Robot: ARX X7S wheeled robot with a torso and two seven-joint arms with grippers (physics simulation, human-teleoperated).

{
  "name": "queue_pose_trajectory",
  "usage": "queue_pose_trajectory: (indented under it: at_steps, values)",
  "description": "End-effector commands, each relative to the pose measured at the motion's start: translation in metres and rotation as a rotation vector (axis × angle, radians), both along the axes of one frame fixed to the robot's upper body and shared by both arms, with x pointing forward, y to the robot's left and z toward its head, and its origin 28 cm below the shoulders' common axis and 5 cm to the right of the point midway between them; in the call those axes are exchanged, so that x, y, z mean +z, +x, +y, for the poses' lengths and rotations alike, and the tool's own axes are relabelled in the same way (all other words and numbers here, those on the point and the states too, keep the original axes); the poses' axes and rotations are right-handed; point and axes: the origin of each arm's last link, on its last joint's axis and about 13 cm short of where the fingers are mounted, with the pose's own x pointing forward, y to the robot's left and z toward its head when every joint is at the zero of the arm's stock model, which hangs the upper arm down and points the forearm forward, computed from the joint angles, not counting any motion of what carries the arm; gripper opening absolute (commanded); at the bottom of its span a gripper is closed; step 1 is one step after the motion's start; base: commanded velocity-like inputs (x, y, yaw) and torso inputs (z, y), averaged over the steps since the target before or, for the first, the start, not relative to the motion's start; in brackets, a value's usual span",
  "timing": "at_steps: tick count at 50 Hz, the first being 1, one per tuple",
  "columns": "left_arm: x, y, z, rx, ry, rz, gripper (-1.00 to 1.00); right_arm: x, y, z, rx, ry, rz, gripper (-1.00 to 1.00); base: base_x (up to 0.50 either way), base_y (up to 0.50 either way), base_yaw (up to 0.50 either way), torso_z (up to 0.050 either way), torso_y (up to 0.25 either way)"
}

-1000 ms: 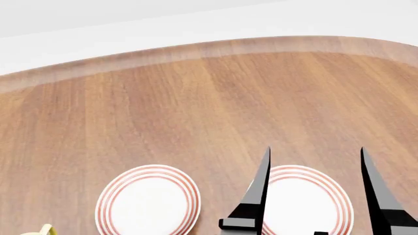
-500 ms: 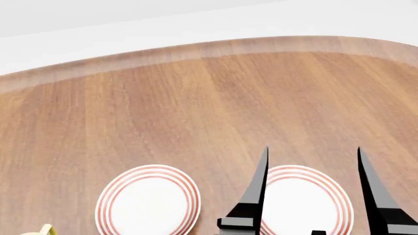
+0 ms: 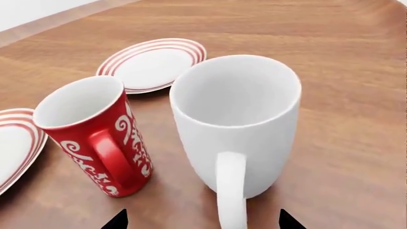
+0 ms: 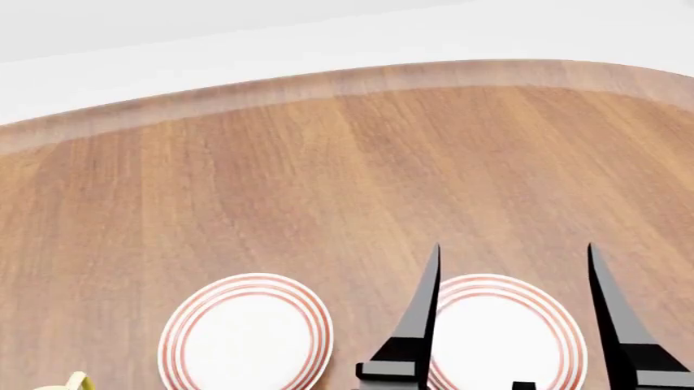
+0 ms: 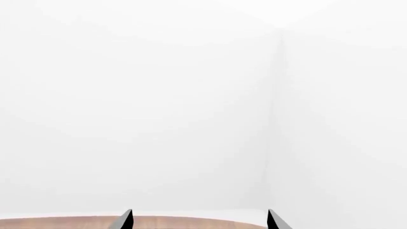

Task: Put the white mug on the left plate.

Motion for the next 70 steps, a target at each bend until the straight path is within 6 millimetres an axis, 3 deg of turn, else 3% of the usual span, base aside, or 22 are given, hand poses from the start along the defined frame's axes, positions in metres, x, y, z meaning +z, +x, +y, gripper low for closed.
queue_pose_trajectory:
  at_steps: [1, 20, 37, 58, 59, 70]
  values:
    - [-0.001, 0.000, -0.007, -0.015, 0.007, 0.000, 1.00, 0.000, 0.000, 0.001, 0.003, -0.001, 0.001, 1.00, 0.00, 0.00, 0.00, 0.000, 0.000]
    - [-0.005, 0.005, -0.011, -0.024, 0.019, 0.002, 1.00, 0.000, 0.001, 0.001, 0.006, -0.001, 0.004, 1.00, 0.00, 0.00, 0.00, 0.000, 0.000]
    - [-0.022, 0.011, -0.014, -0.024, 0.041, 0.020, 1.00, -0.002, 0.002, 0.001, 0.007, 0.002, 0.009, 1.00, 0.00, 0.00, 0.00, 0.000, 0.000]
    - [-0.022, 0.011, -0.019, -0.034, 0.036, 0.022, 1.00, -0.002, 0.002, 0.001, 0.004, 0.000, 0.013, 1.00, 0.00, 0.00, 0.00, 0.000, 0.000]
    - [-0.020, 0.010, -0.019, -0.032, 0.029, 0.017, -1.00, -0.002, 0.002, 0.001, 0.005, 0.000, 0.013, 1.00, 0.00, 0.00, 0.00, 0.000, 0.000]
    - [-0.017, 0.011, -0.018, -0.031, 0.025, 0.008, -1.00, -0.002, 0.002, 0.001, 0.003, 0.000, 0.013, 1.00, 0.00, 0.00, 0.00, 0.000, 0.000]
